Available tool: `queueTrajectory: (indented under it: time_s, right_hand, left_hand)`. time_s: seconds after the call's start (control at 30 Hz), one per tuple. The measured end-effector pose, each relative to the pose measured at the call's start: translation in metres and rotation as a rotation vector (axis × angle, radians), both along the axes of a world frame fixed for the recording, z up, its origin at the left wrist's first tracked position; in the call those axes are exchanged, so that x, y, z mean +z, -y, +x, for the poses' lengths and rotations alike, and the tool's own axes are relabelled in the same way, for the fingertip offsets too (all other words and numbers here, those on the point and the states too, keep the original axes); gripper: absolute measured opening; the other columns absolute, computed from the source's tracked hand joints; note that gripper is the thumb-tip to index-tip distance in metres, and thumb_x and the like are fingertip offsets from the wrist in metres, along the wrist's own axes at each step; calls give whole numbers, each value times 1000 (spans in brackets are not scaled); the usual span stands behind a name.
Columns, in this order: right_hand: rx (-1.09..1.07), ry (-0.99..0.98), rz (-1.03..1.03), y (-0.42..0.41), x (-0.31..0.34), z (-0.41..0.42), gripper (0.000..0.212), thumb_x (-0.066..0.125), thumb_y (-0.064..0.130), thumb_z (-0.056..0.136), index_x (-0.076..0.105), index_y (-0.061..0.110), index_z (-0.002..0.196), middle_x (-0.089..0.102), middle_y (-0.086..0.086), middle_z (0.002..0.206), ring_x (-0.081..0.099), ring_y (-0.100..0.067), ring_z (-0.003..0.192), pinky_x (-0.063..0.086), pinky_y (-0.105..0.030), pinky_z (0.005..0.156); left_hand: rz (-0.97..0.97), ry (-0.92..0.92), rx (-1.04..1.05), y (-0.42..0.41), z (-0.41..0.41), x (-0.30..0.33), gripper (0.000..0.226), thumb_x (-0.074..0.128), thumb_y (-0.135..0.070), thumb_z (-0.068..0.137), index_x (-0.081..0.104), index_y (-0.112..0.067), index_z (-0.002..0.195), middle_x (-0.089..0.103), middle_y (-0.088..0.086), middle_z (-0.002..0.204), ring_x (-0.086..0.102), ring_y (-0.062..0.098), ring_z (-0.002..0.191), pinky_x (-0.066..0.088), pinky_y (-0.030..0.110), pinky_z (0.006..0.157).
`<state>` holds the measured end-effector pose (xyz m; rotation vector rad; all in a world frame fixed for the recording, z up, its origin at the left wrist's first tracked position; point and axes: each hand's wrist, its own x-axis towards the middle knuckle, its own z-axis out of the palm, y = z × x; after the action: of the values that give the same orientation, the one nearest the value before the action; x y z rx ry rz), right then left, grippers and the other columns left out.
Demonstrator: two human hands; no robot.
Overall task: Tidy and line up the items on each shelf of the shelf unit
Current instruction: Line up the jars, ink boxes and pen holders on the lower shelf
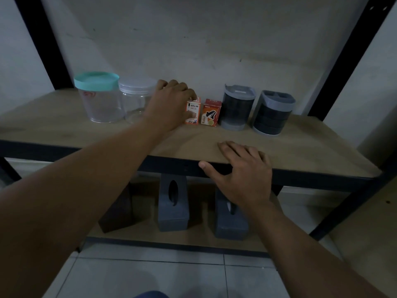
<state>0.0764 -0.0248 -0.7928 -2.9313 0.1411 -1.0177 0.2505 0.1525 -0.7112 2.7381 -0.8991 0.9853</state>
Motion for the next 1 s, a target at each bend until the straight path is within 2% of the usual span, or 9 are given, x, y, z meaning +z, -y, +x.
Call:
queueTrajectory:
  time_s: [0.47, 0.63, 0.8, 0.9, 1.0]
  right_hand:
    - [6, 8, -3, 0, -1, 1, 81, 29, 90, 86, 66, 33, 129, 63, 12, 136, 55, -17, 120, 39, -43, 98]
    - [-2, -2, -12, 0, -1, 1, 82, 27, 91, 86, 65, 33, 131, 62, 12, 137, 54, -16, 122, 38, -43, 100]
    - [6, 21, -2, 0, -2, 1, 80, 32, 90, 85, 66, 32, 129, 64, 11, 134, 56, -17, 119, 38, -41, 98]
    - [2, 26, -4, 0, -2, 1, 79, 33, 90, 85, 67, 33, 128, 64, 11, 134, 56, -17, 119, 37, -41, 97]
    - [-1, 23, -7, -1, -1, 0, 79, 32, 90, 85, 66, 33, 129, 64, 12, 134, 55, -17, 120, 35, -40, 97]
  left_hand:
    - [17, -38, 6, 6, 5, 1, 51, 76, -43, 81, 62, -21, 125, 62, 6, 125, 53, 27, 117, 32, 44, 100]
    - [82, -190, -32, 0, 10, 9, 63, 77, -49, 77, 52, -26, 129, 62, 4, 123, 56, 26, 115, 29, 42, 105]
    - [41, -278, -57, -2, 15, 13, 52, 72, -45, 82, 50, -30, 127, 63, -2, 122, 58, 21, 112, 25, 42, 105]
    - [28, -285, -53, -4, 16, 16, 45, 66, -43, 88, 51, -29, 128, 61, 1, 122, 57, 21, 111, 27, 42, 104]
    - [26, -310, -57, -6, 14, 20, 47, 69, -36, 86, 53, -27, 129, 58, 3, 122, 56, 24, 113, 28, 42, 105]
